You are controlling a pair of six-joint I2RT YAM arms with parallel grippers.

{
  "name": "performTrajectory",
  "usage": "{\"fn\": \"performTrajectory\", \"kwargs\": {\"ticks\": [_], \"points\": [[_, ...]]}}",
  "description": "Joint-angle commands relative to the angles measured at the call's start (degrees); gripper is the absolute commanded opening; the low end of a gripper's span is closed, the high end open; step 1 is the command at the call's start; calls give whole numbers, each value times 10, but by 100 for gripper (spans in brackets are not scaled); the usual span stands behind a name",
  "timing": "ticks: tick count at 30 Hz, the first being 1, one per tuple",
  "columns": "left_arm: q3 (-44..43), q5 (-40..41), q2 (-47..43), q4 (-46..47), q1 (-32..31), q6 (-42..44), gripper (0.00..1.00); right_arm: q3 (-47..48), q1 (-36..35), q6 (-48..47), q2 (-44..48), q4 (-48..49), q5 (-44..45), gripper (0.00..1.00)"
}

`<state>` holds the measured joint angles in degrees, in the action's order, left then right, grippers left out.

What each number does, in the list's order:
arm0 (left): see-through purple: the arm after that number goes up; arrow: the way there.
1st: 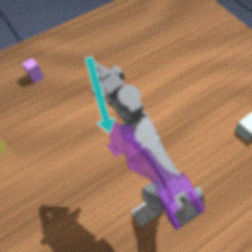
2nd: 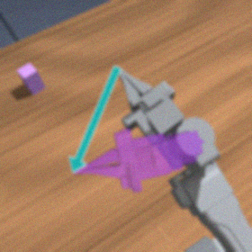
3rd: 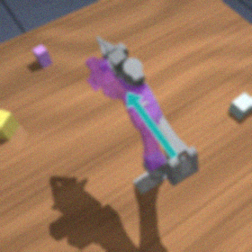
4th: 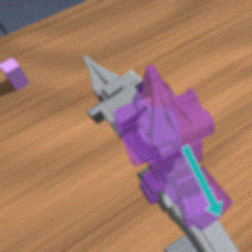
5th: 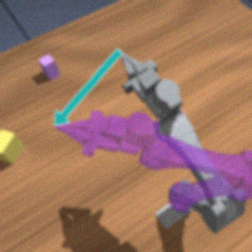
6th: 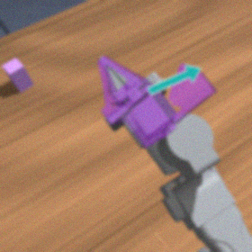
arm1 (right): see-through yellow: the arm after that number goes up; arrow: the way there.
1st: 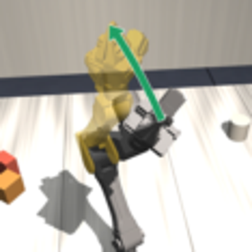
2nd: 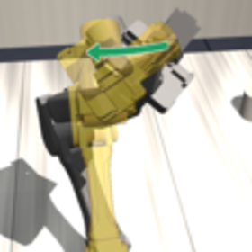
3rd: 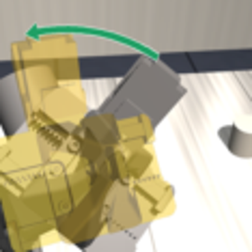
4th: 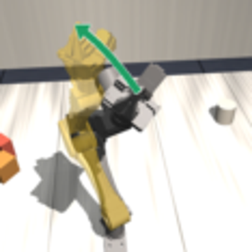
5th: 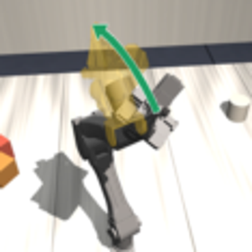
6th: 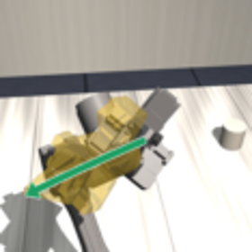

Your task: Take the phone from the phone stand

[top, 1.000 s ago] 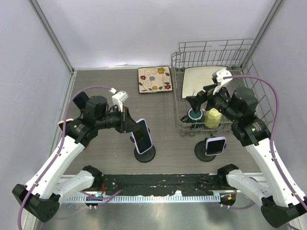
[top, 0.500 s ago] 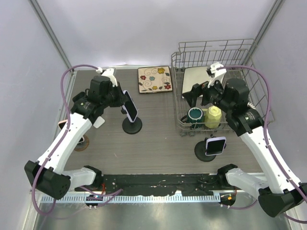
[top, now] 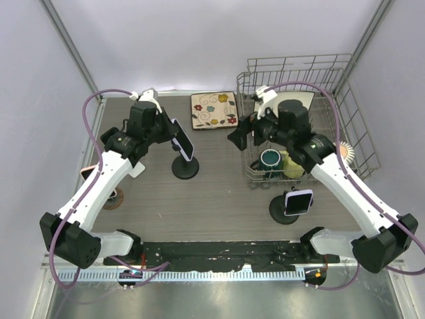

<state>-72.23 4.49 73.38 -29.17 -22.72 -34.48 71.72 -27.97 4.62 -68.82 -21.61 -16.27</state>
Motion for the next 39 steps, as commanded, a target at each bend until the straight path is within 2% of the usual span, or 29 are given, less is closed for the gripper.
{"fn": "performTrajectory", "kwargs": {"ticks": [1,6,9,10,12,13,15,16,19,23,25,31,33,39], "points": [[0,-2,-11,46,2,-50,3,48,-59,2,-17,3,79,98],[4,-22,-25,27,-2,-46,4,64,-107,11,-25,-7,143,98],[-5,-19,-22,4,-2,-32,17,63,-124,33,-26,4,160,98],[-9,-19,-22,-3,-2,-28,26,61,-125,49,-24,10,160,98],[-23,-18,-20,-19,-2,-13,37,46,-127,66,-17,38,156,98],[-27,-15,-22,-25,-2,-9,48,39,-131,81,-13,49,152,98],[-44,-11,-28,-40,-2,5,60,22,-146,87,-5,78,158,98],[-51,-2,-30,-47,-2,9,70,20,-153,89,-5,84,160,98],[-75,25,-50,-70,-1,23,83,32,-193,82,-22,77,234,98],[-77,55,-103,-88,0,25,89,73,-255,72,-57,54,354,98],[-71,72,-146,-95,0,25,91,86,-286,67,-83,50,377,98],[-27,187,-290,-145,0,19,98,175,-359,59,-178,43,533,98],[-4,229,-326,-162,-1,20,99,217,-384,56,-228,43,559,98],[31,269,-413,-211,-1,28,99,386,-422,57,-372,-11,677,96]]}}
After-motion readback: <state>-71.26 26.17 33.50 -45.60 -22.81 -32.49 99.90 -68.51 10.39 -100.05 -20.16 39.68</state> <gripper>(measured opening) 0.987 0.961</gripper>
